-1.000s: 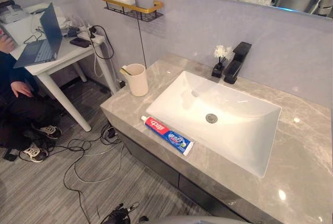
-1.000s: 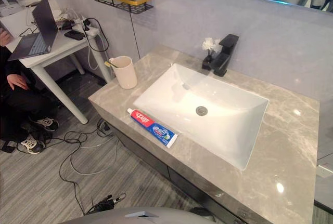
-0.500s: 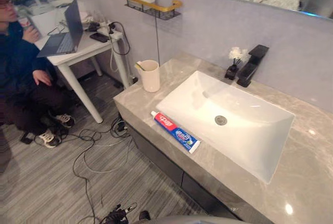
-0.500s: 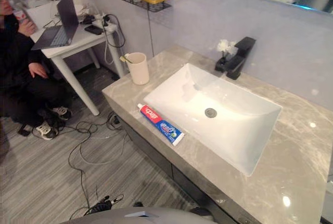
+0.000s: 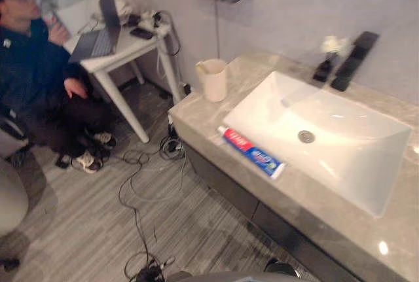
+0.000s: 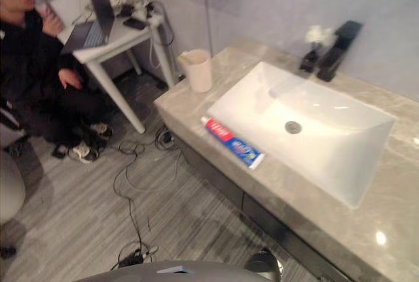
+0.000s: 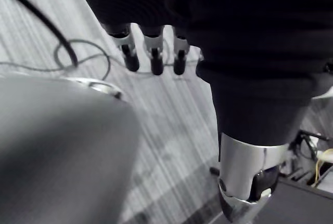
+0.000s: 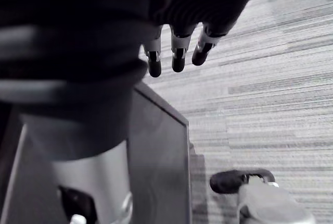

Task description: Organize washtable

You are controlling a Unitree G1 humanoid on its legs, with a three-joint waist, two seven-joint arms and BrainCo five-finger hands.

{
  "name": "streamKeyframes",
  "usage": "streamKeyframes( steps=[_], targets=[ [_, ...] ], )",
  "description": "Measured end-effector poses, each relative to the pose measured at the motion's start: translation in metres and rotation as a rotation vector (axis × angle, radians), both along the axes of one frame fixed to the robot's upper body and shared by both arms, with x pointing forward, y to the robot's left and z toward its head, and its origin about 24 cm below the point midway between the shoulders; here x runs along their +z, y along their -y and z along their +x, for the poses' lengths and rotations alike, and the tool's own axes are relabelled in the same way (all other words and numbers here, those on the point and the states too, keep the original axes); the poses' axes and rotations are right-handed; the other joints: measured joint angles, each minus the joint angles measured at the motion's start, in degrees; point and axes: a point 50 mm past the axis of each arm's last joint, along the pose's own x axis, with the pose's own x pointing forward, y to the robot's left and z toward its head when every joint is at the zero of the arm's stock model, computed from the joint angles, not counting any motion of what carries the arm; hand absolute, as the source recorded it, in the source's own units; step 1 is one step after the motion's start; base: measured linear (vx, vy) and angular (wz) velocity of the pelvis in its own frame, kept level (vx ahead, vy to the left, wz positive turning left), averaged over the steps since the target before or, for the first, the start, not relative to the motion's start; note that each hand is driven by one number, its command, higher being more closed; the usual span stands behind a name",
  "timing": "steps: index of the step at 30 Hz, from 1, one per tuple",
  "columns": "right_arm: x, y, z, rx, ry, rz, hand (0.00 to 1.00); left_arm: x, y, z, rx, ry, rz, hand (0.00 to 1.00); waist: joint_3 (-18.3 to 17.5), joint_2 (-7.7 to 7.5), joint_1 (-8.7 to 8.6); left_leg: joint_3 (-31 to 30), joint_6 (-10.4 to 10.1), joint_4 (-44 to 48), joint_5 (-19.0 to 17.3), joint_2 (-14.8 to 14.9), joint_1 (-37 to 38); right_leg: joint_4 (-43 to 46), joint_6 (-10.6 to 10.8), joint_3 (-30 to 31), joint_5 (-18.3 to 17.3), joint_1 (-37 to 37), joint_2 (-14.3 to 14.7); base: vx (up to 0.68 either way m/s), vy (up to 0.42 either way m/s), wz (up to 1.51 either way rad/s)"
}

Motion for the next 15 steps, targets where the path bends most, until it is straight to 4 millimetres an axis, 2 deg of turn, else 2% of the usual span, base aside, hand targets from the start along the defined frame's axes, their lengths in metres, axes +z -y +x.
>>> streamKeyframes(
  steps=[1,2,3,4,5,6,7,8,9,10,12,13,15],
  targets=[
    [-0.009,-0.025,0.012,0.026,0.031,0.074,0.0,0.002,-0.008,0.001,-0.025,0.005,0.027,0.0,0.4,-2.4,0.62,0.3,0.2,-1.0,0.6,-1.8,1.0,-0.3,-0.1,0.2,1.9,0.2,-1.4,-0.11,0.189,0.08],
    [-0.012,-0.037,0.018,0.048,0.046,0.107,0.0,0.002,-0.01,-0.002,-0.024,-0.008,0.031,0.0,0.2,-3.32,0.75,0.4,0.2,-1.4,0.6,-2.6,1.6,-0.6,0.0,0.5,2.8,0.5,-2.0,-0.13,0.205,-0.04],
    [-0.016,-0.054,0.025,0.074,0.065,0.154,0.0,0.002,-0.01,-0.003,-0.028,-0.012,0.032,0.0,0.2,-3.92,1.52,0.5,1.2,-3.5,1.2,-4.5,2.8,-1.5,0.3,0.7,4.5,1.7,-3.2,-0.12,0.23,0.12],
    [-0.017,-0.062,0.028,0.081,0.075,0.18,0.0,0.002,-0.007,-0.001,-0.051,-0.007,0.029,0.0,0.1,-3.77,2.25,0.3,2.7,-6.9,1.9,-7.0,4.1,-1.8,0.5,1.3,5.1,2.1,-5.1,-0.12,0.227,0.19],
    [-0.018,-0.064,0.029,0.082,0.078,0.185,0.0,0.001,-0.005,-0.002,-0.05,-0.006,0.025,0.0,0.0,-3.55,2.55,0.4,3.3,-8.9,2.3,-8.4,4.9,-1.8,0.5,1.4,5.1,2.0,-6.2,-0.11,0.24,0.31],
    [-0.017,-0.063,0.03,0.088,0.08,0.189,0.0,0.0,-0.001,-0.003,-0.048,-0.009,0.015,0.0,0.1,-3.2,2.86,0.2,4.7,-13.1,3.8,-11.2,6.2,-1.4,0.3,1.2,5.4,1.8,-8.5,-0.08,0.181,0.33],
    [-0.017,-0.061,0.03,0.089,0.076,0.185,0.0,-0.001,0.0,-0.007,-0.048,-0.019,0.011,0.0,0.4,-2.2,2.85,0.1,5.3,-15.2,4.2,-12.0,7.0,-0.4,-1.0,1.1,5.9,1.7,-9.3,-0.09,0.166,0.36],
    [-0.017,-0.061,0.029,0.083,0.076,0.184,0.0,-0.002,0.001,-0.011,-0.047,-0.033,0.009,0.0,0.6,-1.4,2.79,-0.2,5.5,-15.9,4.3,-12.3,7.5,0.7,-2.6,1.2,6.4,1.6,-9.6,-0.08,0.117,0.34],
    [-0.015,-0.055,0.029,0.063,0.092,0.167,0.0,-0.005,0.005,-0.023,-0.049,-0.065,0.0,0.0,0.6,-0.16,2.13,-0.4,5.5,-15.9,4.3,-11.8,7.7,3.1,-6.0,2.3,7.3,0.9,-9.7,-0.07,0.119,0.24],
    [-0.015,-0.055,0.031,0.064,0.101,0.168,0.0,-0.007,0.004,-0.038,-0.047,-0.103,0.001,0.0,0.7,-0.05,1.56,-0.5,5.6,-15.9,4.3,-11.2,8.1,5.7,-6.7,4.7,7.8,-0.1,-9.4,-0.04,0.087,0.16],
    [-0.016,-0.06,0.032,0.064,0.106,0.181,0.0,-0.009,0.001,-0.055,-0.035,-0.165,0.002,0.0,0.7,-0.57,1.73,-0.1,5.8,-15.9,4.4,-9.9,8.7,8.7,-6.8,5.4,7.6,-1.2,-8.6,0.0,-0.056,-0.13],
    [-0.016,-0.067,0.037,0.072,0.124,0.193,0.0,-0.009,-0.002,-0.059,0.01,-0.169,0.001,0.0,0.6,-1.11,2.07,1.0,5.9,-15.9,4.5,-8.0,8.7,12.4,-6.7,5.6,4.8,-2.9,-6.7,0.01,-0.158,-0.3],
    [-0.016,-0.076,0.042,0.08,0.151,0.206,0.0,-0.008,-0.006,-0.055,0.041,-0.153,0.004,0.0,0.8,-2.89,2.64,2.1,6.0,-15.9,4.7,-6.6,8.5,12.5,-5.9,4.7,-0.3,-3.2,-2.9,0.04,-0.255,-0.51]
  ],
)
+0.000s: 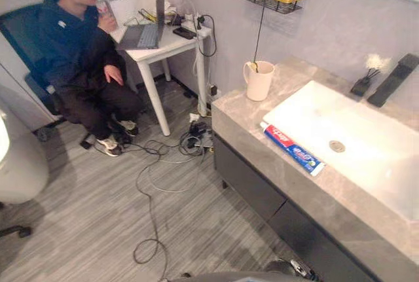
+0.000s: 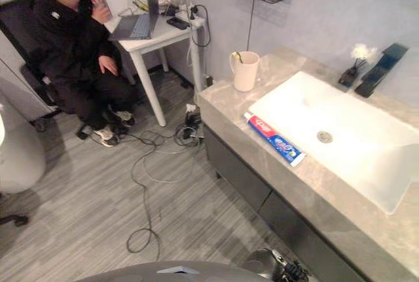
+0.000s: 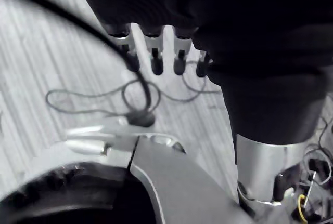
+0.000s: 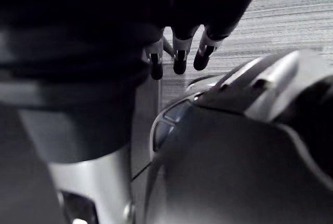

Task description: Organize washtable

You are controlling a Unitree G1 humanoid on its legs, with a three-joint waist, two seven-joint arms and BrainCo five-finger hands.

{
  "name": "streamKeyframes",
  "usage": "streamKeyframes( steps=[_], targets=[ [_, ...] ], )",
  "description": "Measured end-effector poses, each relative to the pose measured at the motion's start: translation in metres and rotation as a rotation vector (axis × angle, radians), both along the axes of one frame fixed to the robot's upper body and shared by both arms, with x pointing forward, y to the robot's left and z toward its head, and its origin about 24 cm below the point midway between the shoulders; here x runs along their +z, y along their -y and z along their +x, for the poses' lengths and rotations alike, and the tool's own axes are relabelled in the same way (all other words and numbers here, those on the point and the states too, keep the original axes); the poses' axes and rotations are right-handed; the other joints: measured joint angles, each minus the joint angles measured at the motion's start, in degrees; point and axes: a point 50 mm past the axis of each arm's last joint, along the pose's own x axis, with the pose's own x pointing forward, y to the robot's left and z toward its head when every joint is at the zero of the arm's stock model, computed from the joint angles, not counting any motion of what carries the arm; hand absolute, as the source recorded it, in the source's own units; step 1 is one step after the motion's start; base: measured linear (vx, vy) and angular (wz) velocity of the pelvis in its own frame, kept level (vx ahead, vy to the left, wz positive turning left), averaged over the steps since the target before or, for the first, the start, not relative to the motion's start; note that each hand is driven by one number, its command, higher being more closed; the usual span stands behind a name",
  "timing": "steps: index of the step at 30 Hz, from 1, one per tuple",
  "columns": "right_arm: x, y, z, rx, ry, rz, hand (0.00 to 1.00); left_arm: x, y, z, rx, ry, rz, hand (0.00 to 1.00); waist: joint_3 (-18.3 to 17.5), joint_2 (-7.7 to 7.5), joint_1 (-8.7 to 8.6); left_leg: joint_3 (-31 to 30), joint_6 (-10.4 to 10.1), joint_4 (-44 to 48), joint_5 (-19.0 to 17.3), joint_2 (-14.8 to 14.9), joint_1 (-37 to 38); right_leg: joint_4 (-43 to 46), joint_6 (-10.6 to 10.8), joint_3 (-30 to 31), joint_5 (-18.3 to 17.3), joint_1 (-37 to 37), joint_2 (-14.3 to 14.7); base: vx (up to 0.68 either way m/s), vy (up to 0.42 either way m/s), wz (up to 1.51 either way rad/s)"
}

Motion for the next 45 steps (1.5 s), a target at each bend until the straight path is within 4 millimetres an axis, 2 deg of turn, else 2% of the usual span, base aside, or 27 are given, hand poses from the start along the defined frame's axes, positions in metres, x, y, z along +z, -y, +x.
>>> streamKeyframes(
  steps=[1,3,7,9,12,14,15,16,17,18,20,23,25,26,27,28,30,32,34,36,38,39,40,41,42,43,45],
  targets=[
    [0.0,-0.004,0.002,0.007,0.006,0.008,0.0,0.001,-0.005,0.007,0.0,0.014,0.007,0.0,-0.3,-1.33,0.58,1.0,-0.2,0.0,0.7,0.1,-0.6,-2.7,2.0,-2.5,-2.3,0.4,0.6,0.03,-0.276,-0.57],
    [0.001,-0.004,0.008,0.012,0.021,0.006,0.0,0.004,-0.007,0.027,-0.032,0.053,0.011,0.0,-0.1,-1.37,-0.08,1.2,-0.6,0.0,1.3,0.3,-2.0,-5.0,2.4,-8.6,-4.8,1.1,0.8,0.06,-0.184,-0.12],
    [0.003,0.006,0.0,-0.03,0.022,-0.025,0.0,0.009,0.025,0.078,-0.06,0.202,-0.061,0.0,-0.1,1.26,-0.63,4.0,-1.6,0.0,2.9,1.3,-1.1,-6.0,3.9,-10.9,-5.7,3.6,1.0,0.12,-0.036,0.26],
    [0.002,0.004,-0.001,-0.033,0.02,-0.019,0.0,0.01,0.034,0.083,-0.066,0.217,-0.086,0.0,-1.3,1.18,-0.93,3.6,-2.4,0.0,2.2,1.5,-0.5,-6.6,4.2,-10.9,-6.4,4.6,1.4,0.16,-0.001,0.09],
    [0.0,-0.004,-0.002,-0.051,0.019,0.007,0.0,0.009,0.03,0.078,-0.051,0.21,-0.078,0.0,-3.4,1.16,-0.92,4.1,-3.7,4.1,-0.7,3.9,-0.5,-9.8,4.4,-9.3,-7.4,5.6,4.4,0.17,-0.052,-0.14],
    [-0.001,-0.013,-0.001,-0.072,0.022,0.036,0.0,0.009,0.017,0.069,-0.001,0.202,-0.051,0.0,-3.9,-1.22,-0.87,4.5,-1.6,22.8,-5.0,8.5,-6.9,-13.8,4.1,-6.1,-6.8,7.2,6.8,0.1,-0.115,-0.29],
    [-0.002,-0.014,-0.002,-0.065,0.011,0.037,0.0,0.01,0.01,0.064,0.02,0.199,-0.033,0.0,-3.8,-1.29,-0.34,3.6,-1.0,32.7,-5.3,11.4,-9.9,-14.6,3.8,-4.7,-6.3,8.5,7.8,0.04,-0.204,-0.78],
    [-0.002,-0.012,-0.004,-0.065,0.001,0.029,0.0,0.008,0.009,0.057,0.052,0.187,-0.031,0.0,-3.2,0.26,0.59,0.5,-1.1,43.6,-4.1,15.0,-12.3,-15.4,3.8,-2.3,-6.4,10.4,9.5,0.03,-0.179,-0.94],
    [-0.002,-0.007,-0.005,-0.075,-0.006,0.023,0.0,0.008,0.01,0.052,0.068,0.186,-0.029,0.0,-2.9,1.07,0.71,-1.3,-1.3,48.4,-2.6,16.3,-13.6,-16.0,3.7,-0.7,-6.4,11.4,9.9,0.0,-0.137,-1.22],
    [-0.001,0.0,-0.009,-0.057,-0.015,0.0,0.0,0.007,0.009,0.049,0.088,0.187,-0.031,0.0,-2.9,1.72,1.3,-3.3,-2.2,53.5,-6.2,16.9,-16.2,-16.6,3.7,2.1,-7.0,12.2,9.8,-0.01,-0.002,-1.28],
    [0.002,0.008,0.001,-0.021,0.004,-0.029,0.0,0.007,0.013,0.052,0.065,0.191,-0.04,0.0,-2.1,3.14,1.53,-2.1,-1.3,51.7,-10.4,16.8,-18.4,-16.8,3.8,6.7,-7.0,12.0,9.1,0.1,0.094,-1.36],
    [0.003,0.004,0.008,0.043,0.014,-0.031,0.0,0.008,0.009,0.052,0.045,0.2,-0.014,0.0,-2.1,2.42,1.7,-7.0,-0.9,35.6,-10.0,16.6,-19.9,-15.7,5.9,14.4,-8.2,11.3,6.0,0.24,0.236,-1.28],
    [0.004,0.008,0.01,0.056,0.025,-0.051,0.0,0.008,0.011,0.052,0.047,0.201,-0.016,0.0,-2.2,2.56,1.5,-15.8,-1.4,23.9,-7.9,14.5,-19.4,-15.5,8.6,18.2,-8.3,10.9,4.1,0.29,0.396,-1.05],
    [0.006,0.015,0.011,0.074,0.025,-0.072,0.0,0.007,0.014,0.052,0.046,0.196,-0.022,0.0,-2.4,3.19,1.43,-20.6,-2.8,18.6,-6.1,12.6,-18.2,-15.8,11.6,20.5,-7.9,10.9,3.1,0.27,0.478,-1.04],
    [0.006,0.016,0.011,0.08,0.016,-0.072,0.0,0.007,0.016,0.051,0.056,0.194,-0.029,0.0,-2.9,3.48,1.83,-22.3,-8.9,19.9,-1.7,9.8,-17.2,-16.6,13.1,22.8,-7.4,11.2,1.2,0.35,0.494,-0.89],
    [0.001,0.001,0.008,0.09,-0.003,-0.028,0.0,0.009,0.004,0.052,0.037,0.186,0.004,0.0,-3.9,1.14,0.3,-21.3,-8.8,21.5,-3.4,7.6,-17.0,-17.4,14.2,24.9,-6.8,12.2,0.6,0.3,0.307,-0.45],
    [-0.001,-0.006,0.007,0.093,-0.01,-0.005,0.0,0.011,0.001,0.059,-0.014,0.195,0.021,0.0,-3.7,0.71,0.55,-19.4,-9.1,21.7,-4.0,6.4,-15.7,-17.5,13.5,23.5,-5.0,11.9,1.6,0.28,0.145,-0.31],
    [-0.001,-0.005,0.009,0.081,-0.005,-0.005,0.0,0.009,0.004,0.059,-0.056,0.169,0.015,0.0,-4.5,0.61,-0.3,-17.0,-6.7,22.4,-5.7,3.1,-15.1,-19.6,15.7,24.1,1.8,12.1,-2.1,0.26,0.24,-0.34],
    [0.0,-0.001,0.01,0.07,-0.003,-0.016,0.0,0.009,0.008,0.061,-0.091,0.166,0.008,0.0,-4.8,1.58,0.56,-13.8,-5.5,20.9,-6.3,1.8,-13.2,-19.3,15.5,26.8,6.8,9.9,-3.6,0.17,0.228,-0.49],
    [0.001,0.004,0.012,0.075,0.0,-0.027,0.0,0.007,0.008,0.054,-0.103,0.148,0.01,0.0,-5.3,2.48,0.74,-11.1,-4.7,19.2,-6.7,1.7,-11.3,-17.9,13.5,28.0,9.8,7.6,-3.8,0.06,0.116,-0.77],
    [0.003,0.009,0.013,0.085,0.001,-0.043,0.0,0.005,0.009,0.043,-0.124,0.113,0.011,0.0,-5.6,3.61,1.3,-6.7,-3.9,16.5,-6.6,1.7,-7.8,-15.6,7.0,24.3,14.9,4.0,-3.8,0.01,0.041,-0.9],
    [0.003,0.01,0.013,0.089,0.0,-0.045,0.0,0.005,0.01,0.042,-0.129,0.109,0.009,0.0,-5.6,3.95,1.43,-5.7,-3.4,15.8,-6.4,1.7,-7.0,-15.8,5.1,21.9,16.3,4.0,-3.8,0.02,-0.048,-0.76],
    [0.004,0.012,0.016,0.101,0.005,-0.056,0.0,0.004,0.014,0.04,-0.143,0.102,0.002,0.0,-4.9,4.67,1.6,-4.1,-2.5,14.0,-6.1,1.7,-5.3,-11.8,3.2,16.3,13.3,2.6,-3.6,0.02,-0.076,-0.5],
    [0.004,0.011,0.016,0.11,0.004,-0.051,0.0,0.004,0.011,0.042,-0.148,0.105,0.008,0.0,-4.7,4.25,1.38,-3.5,-2.3,13.3,-6.0,1.8,-4.6,-5.8,4.1,14.4,6.6,0.9,-2.5,0.01,-0.079,-0.42],
    [0.003,0.009,0.016,0.113,0.004,-0.045,0.0,0.005,0.01,0.045,-0.15,0.11,0.011,0.0,-4.5,4.08,1.32,-2.9,-2.3,13.0,-6.0,1.8,-3.9,-2.7,4.1,13.9,2.7,0.2,-1.0,-0.01,-0.132,-0.33],
    [0.003,0.008,0.016,0.118,0.005,-0.037,0.0,0.004,0.01,0.043,-0.15,0.101,0.008,0.0,-4.5,4.05,1.35,-2.1,-2.3,12.6,-6.0,2.0,-3.0,0.5,3.3,13.9,-3.1,-0.2,2.1,-0.02,-0.176,-0.29],
    [0.003,0.007,0.015,0.123,0.007,-0.03,0.0,0.003,0.012,0.041,-0.149,0.09,-0.002,0.0,-4.4,4.04,1.42,-1.3,-2.4,12.1,-5.9,1.3,-2.5,-1.8,3.9,14.0,-6.2,1.2,3.6,-0.02,-0.184,-0.37]
  ],
)
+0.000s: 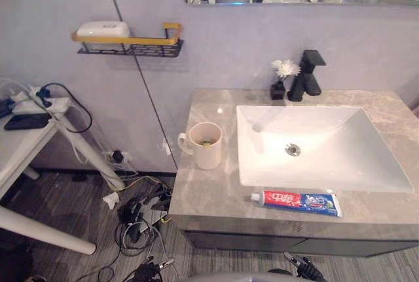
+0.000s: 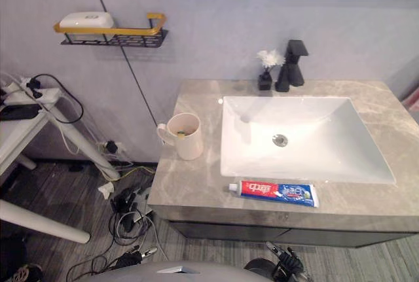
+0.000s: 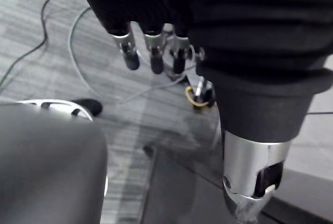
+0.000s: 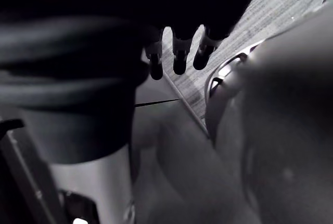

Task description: Organize washtable

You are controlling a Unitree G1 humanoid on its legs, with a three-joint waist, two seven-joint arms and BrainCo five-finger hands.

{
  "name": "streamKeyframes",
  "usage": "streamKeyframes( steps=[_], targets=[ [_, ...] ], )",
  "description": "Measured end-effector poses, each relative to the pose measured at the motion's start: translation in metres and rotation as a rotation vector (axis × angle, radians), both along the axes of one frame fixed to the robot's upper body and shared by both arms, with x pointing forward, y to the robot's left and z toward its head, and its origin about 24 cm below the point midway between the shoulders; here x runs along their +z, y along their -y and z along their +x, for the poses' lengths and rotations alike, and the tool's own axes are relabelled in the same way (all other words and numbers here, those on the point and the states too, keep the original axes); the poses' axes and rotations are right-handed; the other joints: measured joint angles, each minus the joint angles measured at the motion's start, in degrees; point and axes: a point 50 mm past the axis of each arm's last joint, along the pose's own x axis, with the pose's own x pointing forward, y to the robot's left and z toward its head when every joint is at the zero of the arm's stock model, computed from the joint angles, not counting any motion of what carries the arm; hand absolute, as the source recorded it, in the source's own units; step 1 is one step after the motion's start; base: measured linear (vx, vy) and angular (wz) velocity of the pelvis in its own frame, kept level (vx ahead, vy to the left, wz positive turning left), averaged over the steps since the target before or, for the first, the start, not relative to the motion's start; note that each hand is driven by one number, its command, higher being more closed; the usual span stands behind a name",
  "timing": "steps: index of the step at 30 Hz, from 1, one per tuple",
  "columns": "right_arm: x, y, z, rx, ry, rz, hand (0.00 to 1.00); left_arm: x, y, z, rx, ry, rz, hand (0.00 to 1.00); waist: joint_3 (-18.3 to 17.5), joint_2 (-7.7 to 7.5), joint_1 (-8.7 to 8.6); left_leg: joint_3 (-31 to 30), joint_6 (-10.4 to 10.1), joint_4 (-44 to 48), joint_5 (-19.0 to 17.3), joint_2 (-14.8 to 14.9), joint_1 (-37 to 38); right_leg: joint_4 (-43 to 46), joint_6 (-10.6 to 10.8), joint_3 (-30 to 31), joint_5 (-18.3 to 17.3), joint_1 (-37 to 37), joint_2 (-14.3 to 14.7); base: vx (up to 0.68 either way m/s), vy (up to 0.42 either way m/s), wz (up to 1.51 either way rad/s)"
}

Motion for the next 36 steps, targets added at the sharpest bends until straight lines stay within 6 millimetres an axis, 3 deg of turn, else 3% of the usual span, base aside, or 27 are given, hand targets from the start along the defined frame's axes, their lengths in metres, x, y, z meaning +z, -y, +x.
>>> streamKeyframes(
  steps=[1,3,6,8,11,14,18,21,25,27,28,29,32,36],
  targets=[
    [0.0,-0.002,0.0,0.001,0.001,0.006,0.0,0.0,0.001,0.005,-0.003,0.009,-0.007,0.0,0.2,-1.03,0.23,0.1,-0.3,-0.9,0.5,-0.5,0.1,-2.3,1.3,0.0,-1.4,0.6,0.5,-0.02,-0.136,-0.33],
    [0.0,0.001,0.002,0.001,0.006,0.0,0.0,0.0,0.006,0.009,-0.008,0.015,-0.023,0.0,1.6,-0.82,0.38,-1.6,0.7,-2.2,1.6,-0.5,0.5,-4.7,2.6,-0.2,-2.4,1.9,1.4,-0.06,-0.156,-0.06],
    [0.001,0.006,-0.002,0.002,-0.004,-0.012,0.0,0.0,0.014,0.015,-0.01,0.03,-0.044,0.0,1.7,-0.56,0.4,-6.4,3.2,-3.8,2.9,-0.5,0.4,-6.7,2.4,-1.1,-2.0,2.6,2.5,-0.07,-0.107,0.11],
    [0.001,0.009,-0.003,0.013,-0.009,-0.023,0.0,0.0,0.02,0.018,-0.017,0.038,-0.059,0.0,1.5,-0.74,0.46,-7.8,3.9,-4.1,3.4,-0.2,-0.7,-11.4,2.6,-2.4,0.1,4.1,3.8,-0.03,0.001,0.17],
    [0.002,0.008,0.001,0.039,-0.006,-0.028,0.0,0.001,0.017,0.019,0.006,0.044,-0.056,0.0,1.2,-1.27,0.63,-8.9,2.7,-5.0,4.1,-0.6,-1.9,-17.2,2.7,-2.8,4.4,5.1,4.7,0.02,0.072,0.04],
    [-0.001,-0.007,0.004,0.044,0.002,0.012,0.0,0.003,0.003,0.019,0.041,0.048,-0.028,0.0,1.4,-3.44,0.94,-9.3,2.5,-4.7,4.2,-1.1,-2.5,-19.6,2.4,-2.8,5.9,5.9,4.7,0.01,0.049,0.05],
    [-0.002,-0.01,0.001,0.055,-0.006,0.016,0.0,0.003,0.003,0.019,0.089,0.063,-0.035,0.0,1.9,-3.97,1.86,-11.4,2.5,2.1,4.2,-2.4,-5.2,-19.7,2.3,-3.5,5.7,8.4,2.8,-0.02,0.019,0.35],
    [0.001,-0.007,0.011,0.1,0.011,0.002,0.0,0.005,0.006,0.025,0.085,0.091,-0.039,0.0,2.7,-2.8,2.04,-11.8,2.6,7.0,4.3,-1.7,-8.1,-19.0,1.9,-4.2,4.6,8.7,2.7,-0.12,-0.028,0.28],
    [0.002,-0.002,0.012,0.101,0.014,-0.013,0.0,0.003,0.008,0.017,0.09,0.069,-0.042,0.0,2.9,-0.89,1.61,-13.2,1.8,2.4,5.4,-0.9,-6.4,-18.0,2.7,-5.3,3.4,8.3,3.0,-0.11,-0.017,0.14],
    [0.001,-0.002,0.009,0.096,0.006,-0.014,0.0,0.002,0.008,0.014,0.091,0.062,-0.039,0.0,3.0,-0.74,0.66,-13.4,1.1,-0.9,5.8,-1.0,-4.9,-17.8,3.1,-5.9,3.7,8.9,3.2,-0.05,0.055,0.19],
    [0.001,-0.001,0.007,0.088,0.001,-0.015,0.0,0.002,0.008,0.014,0.081,0.06,-0.038,0.0,2.9,-0.84,0.38,-13.2,-0.4,-4.8,6.6,-1.2,-2.8,-17.5,3.4,-6.3,4.0,9.0,3.1,-0.02,0.082,0.18],
    [0.001,-0.002,0.007,0.087,0.0,-0.014,0.0,0.002,0.008,0.015,0.078,0.061,-0.037,0.0,2.9,-0.87,0.4,-13.1,-0.4,-5.4,6.9,-1.4,-2.5,-17.6,3.4,-6.2,4.1,9.0,3.0,-0.03,0.093,0.07],
    [-0.001,-0.005,0.003,0.082,-0.01,-0.007,0.0,0.004,0.004,0.02,0.031,0.068,-0.019,0.0,2.9,-2.48,0.39,-13.1,0.1,-8.1,8.1,-3.2,-0.9,-17.6,4.4,-6.2,5.2,9.2,1.6,-0.05,0.097,0.01],
    [-0.001,-0.004,0.0,0.08,-0.018,-0.011,0.0,0.004,0.011,0.023,-0.02,0.078,-0.025,0.0,2.7,-2.85,0.32,-11.2,1.5,-11.7,8.8,-6.3,0.5,-17.0,5.9,-4.7,5.4,8.1,-1.2,-0.03,0.129,-0.14]
  ],
)
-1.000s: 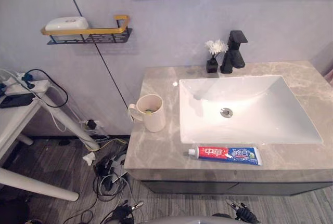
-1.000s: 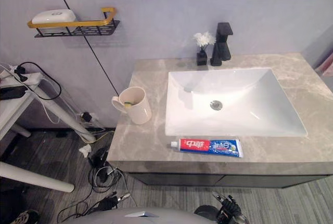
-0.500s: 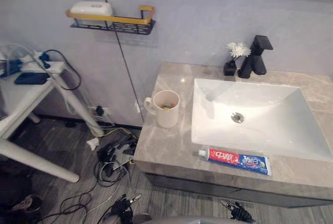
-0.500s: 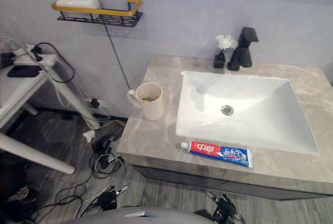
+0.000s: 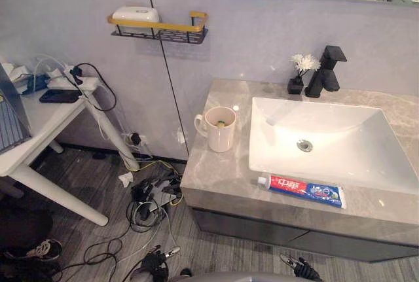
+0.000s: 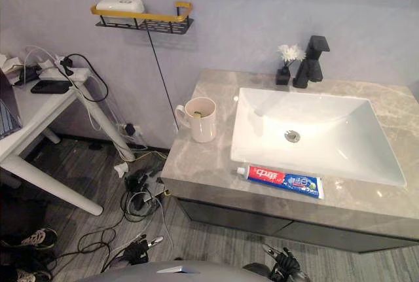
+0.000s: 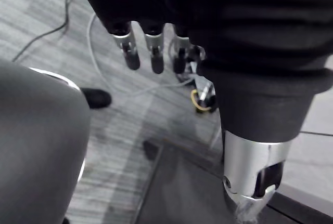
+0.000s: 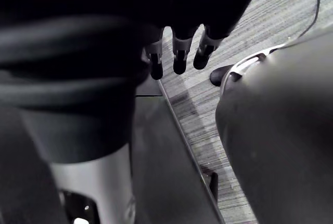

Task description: Organize washtable

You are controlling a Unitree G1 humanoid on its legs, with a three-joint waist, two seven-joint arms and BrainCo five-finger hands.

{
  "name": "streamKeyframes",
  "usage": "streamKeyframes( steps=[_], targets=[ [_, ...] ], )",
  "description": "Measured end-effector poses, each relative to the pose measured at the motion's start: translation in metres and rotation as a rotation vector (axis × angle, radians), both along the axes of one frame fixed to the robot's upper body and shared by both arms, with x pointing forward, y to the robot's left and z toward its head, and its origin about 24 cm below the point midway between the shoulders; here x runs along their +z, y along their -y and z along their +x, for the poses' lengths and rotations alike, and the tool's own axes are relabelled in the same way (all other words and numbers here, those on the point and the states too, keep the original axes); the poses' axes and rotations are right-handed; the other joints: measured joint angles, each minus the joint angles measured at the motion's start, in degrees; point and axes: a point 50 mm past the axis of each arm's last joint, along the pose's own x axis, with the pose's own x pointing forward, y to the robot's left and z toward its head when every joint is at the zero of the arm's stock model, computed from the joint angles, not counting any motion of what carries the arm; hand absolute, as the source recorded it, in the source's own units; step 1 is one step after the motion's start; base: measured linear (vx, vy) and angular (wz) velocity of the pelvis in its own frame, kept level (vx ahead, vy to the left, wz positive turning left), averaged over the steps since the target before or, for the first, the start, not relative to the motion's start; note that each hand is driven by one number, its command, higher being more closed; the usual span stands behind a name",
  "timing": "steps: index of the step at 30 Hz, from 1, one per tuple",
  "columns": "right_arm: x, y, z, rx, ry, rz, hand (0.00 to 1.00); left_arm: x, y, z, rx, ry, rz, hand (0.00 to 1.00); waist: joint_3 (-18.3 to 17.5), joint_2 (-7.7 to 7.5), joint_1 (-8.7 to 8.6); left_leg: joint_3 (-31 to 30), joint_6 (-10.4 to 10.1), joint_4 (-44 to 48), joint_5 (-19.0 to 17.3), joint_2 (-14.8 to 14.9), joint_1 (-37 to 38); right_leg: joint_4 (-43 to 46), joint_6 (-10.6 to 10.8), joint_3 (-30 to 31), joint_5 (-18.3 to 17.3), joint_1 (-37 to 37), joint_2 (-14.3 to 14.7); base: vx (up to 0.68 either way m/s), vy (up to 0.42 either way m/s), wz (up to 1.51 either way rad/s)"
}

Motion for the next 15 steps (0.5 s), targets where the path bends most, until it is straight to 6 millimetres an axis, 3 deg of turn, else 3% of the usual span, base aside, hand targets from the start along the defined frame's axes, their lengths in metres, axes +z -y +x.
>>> streamKeyframes(
  steps=[4,6,7,8,9,10,15],
  targets=[
    [0.001,0.002,0.001,-0.01,0.006,-0.004,0.0,0.0,0.003,0.001,-0.027,-0.001,-0.002,0.0,0.2,-0.5,-0.11,2.2,2.5,-0.3,-1.5,-3.4,-0.1,3.3,1.3,3.0,-0.9,-3.0,-3.8,0.03,0.134,-0.2],
    [0.001,0.003,0.003,-0.02,0.012,-0.005,0.0,0.0,0.004,0.005,-0.046,0.002,0.001,0.0,0.4,-0.4,-0.37,2.4,3.0,-0.3,-2.2,-3.9,-0.2,5.1,-2.7,3.0,-2.2,-4.1,-4.2,0.09,0.058,-0.06],
    [0.001,0.003,0.003,-0.034,0.015,-0.001,0.0,0.001,0.002,0.005,-0.058,0.002,0.008,0.0,0.4,-0.48,-0.99,2.3,2.9,-0.1,-2.5,-3.6,0.0,6.9,-5.0,3.4,-2.9,-4.4,-3.6,0.11,-0.012,0.05],
    [0.001,0.002,0.004,-0.037,0.016,0.003,0.0,0.001,0.001,0.005,-0.061,0.001,0.012,0.0,0.4,-0.51,-1.27,2.2,2.7,0.1,-2.7,-3.3,0.1,7.5,-5.2,3.8,-3.0,-4.5,-3.1,0.16,-0.151,-0.14],
    [0.0,-0.002,0.002,-0.035,0.013,0.014,0.0,0.002,-0.005,0.005,-0.069,-0.001,0.029,0.0,0.4,-0.58,-1.15,2.4,1.9,0.4,-2.4,-1.6,0.7,8.8,-5.2,5.2,-3.0,-5.2,-0.4,0.34,-0.396,-0.31],
    [-0.001,-0.001,-0.004,-0.053,0.008,0.026,0.0,-0.001,-0.004,0.002,-0.077,-0.034,0.01,0.0,-0.1,-1.73,-1.43,2.6,1.5,2.5,-2.3,2.6,0.5,6.5,-7.6,6.3,-3.0,-4.1,4.0,0.34,-0.429,-0.38],
    [-0.001,0.004,-0.007,-0.105,0.01,0.024,0.0,-0.002,0.0,0.001,-0.02,-0.026,-0.017,0.0,0.5,-1.01,-1.36,3.6,1.4,3.5,-2.4,2.9,0.9,5.2,-7.4,6.5,-2.9,-2.8,4.3,0.08,-0.082,-0.06]
  ],
)
